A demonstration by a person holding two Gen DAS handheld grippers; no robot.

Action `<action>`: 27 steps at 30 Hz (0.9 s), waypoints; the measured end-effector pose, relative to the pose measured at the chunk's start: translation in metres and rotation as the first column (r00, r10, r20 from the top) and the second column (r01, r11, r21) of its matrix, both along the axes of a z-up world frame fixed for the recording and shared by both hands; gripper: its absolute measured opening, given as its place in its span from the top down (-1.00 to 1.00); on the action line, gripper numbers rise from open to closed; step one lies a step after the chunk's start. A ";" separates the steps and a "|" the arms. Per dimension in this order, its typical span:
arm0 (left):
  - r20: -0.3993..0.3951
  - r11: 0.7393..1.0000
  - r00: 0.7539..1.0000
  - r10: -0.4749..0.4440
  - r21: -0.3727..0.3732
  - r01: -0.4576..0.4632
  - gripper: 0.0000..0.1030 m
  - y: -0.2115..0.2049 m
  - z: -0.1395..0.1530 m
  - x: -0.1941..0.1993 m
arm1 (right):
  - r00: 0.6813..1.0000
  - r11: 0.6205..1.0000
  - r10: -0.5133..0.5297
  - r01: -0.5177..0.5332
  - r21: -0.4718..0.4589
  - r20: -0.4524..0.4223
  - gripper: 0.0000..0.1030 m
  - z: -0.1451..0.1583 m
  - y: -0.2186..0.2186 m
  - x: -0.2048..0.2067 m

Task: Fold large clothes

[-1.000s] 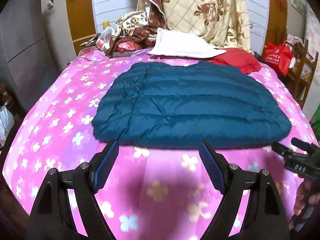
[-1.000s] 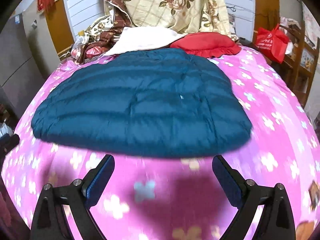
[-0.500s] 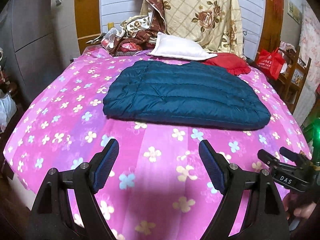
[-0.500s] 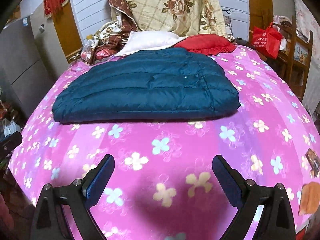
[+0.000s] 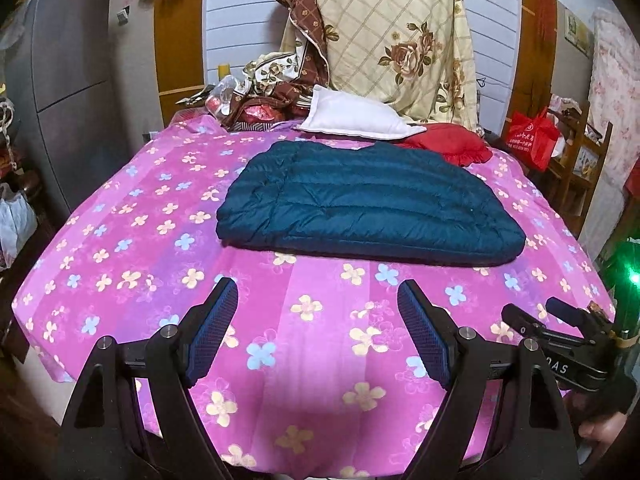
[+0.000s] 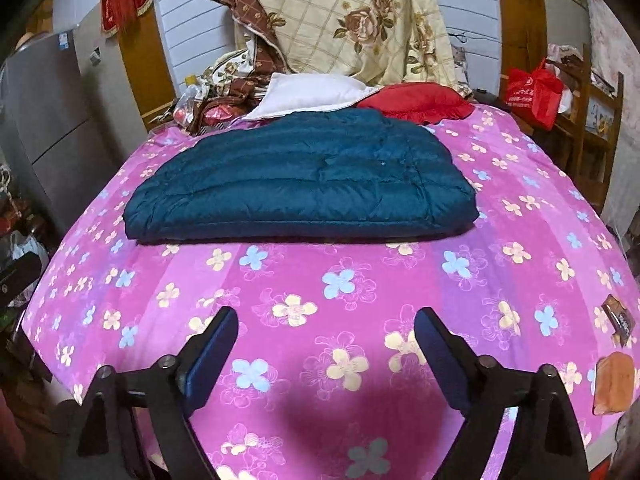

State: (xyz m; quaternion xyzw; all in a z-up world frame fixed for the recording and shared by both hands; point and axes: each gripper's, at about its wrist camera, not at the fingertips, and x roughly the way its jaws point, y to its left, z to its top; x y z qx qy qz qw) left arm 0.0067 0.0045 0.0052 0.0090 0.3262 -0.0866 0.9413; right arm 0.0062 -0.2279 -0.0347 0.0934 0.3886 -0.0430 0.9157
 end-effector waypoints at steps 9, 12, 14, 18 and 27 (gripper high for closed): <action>-0.013 1.000 1.000 -0.002 -0.009 0.002 -0.60 0.000 -0.001 0.001 | 1.000 1.000 -0.019 0.019 -0.014 0.003 -0.58 0.002 -0.004 -0.003; -0.018 1.000 1.000 -0.001 -0.009 0.001 -0.60 -0.002 -0.001 0.002 | 1.000 1.000 -0.016 0.016 -0.020 -0.004 -0.58 0.000 -0.003 -0.001; -0.018 1.000 1.000 -0.001 -0.008 0.001 -0.60 -0.002 -0.002 0.002 | 1.000 1.000 -0.017 0.017 -0.018 -0.009 -0.58 -0.001 -0.003 0.000; -0.020 1.000 1.000 -0.002 -0.009 0.002 -0.60 -0.003 -0.002 0.002 | 1.000 1.000 -0.021 0.020 -0.016 -0.018 -0.58 -0.004 -0.005 0.001; -0.047 1.000 0.999 -0.014 -0.005 0.014 -0.60 -0.006 -0.012 0.011 | 0.999 0.999 -0.038 0.037 -0.011 -0.035 -0.58 -0.010 -0.010 0.004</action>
